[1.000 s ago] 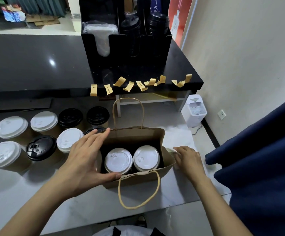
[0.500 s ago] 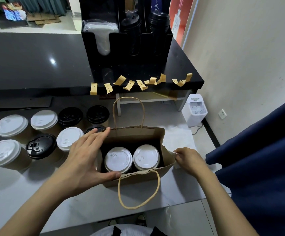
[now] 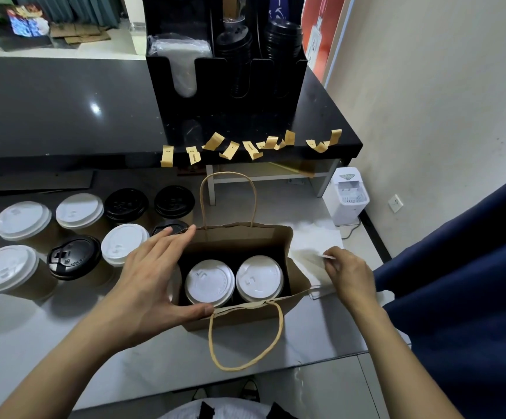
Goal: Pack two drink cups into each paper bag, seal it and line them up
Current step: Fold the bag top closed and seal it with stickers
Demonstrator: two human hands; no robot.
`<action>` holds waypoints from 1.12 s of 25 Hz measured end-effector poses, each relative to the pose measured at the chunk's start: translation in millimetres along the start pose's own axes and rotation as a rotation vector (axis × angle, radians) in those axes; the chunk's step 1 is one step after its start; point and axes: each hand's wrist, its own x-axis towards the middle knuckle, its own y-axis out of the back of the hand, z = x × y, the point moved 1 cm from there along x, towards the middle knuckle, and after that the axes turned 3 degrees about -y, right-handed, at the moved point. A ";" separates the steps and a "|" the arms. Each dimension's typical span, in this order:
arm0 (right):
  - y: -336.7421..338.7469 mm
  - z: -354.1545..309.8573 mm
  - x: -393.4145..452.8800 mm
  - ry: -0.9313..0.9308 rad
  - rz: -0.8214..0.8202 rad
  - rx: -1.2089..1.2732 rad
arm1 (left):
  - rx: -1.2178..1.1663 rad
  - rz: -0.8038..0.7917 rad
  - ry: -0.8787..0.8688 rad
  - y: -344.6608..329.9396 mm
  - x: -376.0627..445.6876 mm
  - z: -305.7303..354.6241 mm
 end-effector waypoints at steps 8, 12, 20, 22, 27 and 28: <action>26.7 -19.8 9.8 -0.156 0.131 0.348 | 0.008 -0.004 0.004 0.1 0.3 2.0; 56.1 -53.8 6.8 -0.123 0.282 0.565 | 0.013 -0.007 0.008 -1.5 0.8 0.1; 107.9 -146.7 -34.5 0.349 0.255 0.772 | -0.004 -0.002 0.008 -1.1 0.7 -1.0; 105.1 -161.9 -41.8 0.575 0.147 0.629 | -0.012 -0.002 0.005 -1.1 0.9 -0.8; 75.2 -189.0 -40.5 0.772 -0.215 0.086 | -0.010 0.006 -0.004 -1.8 0.6 -1.7; 69.5 -192.4 -38.5 0.775 -0.256 0.040 | -0.008 0.008 -0.006 -2.1 0.5 -1.8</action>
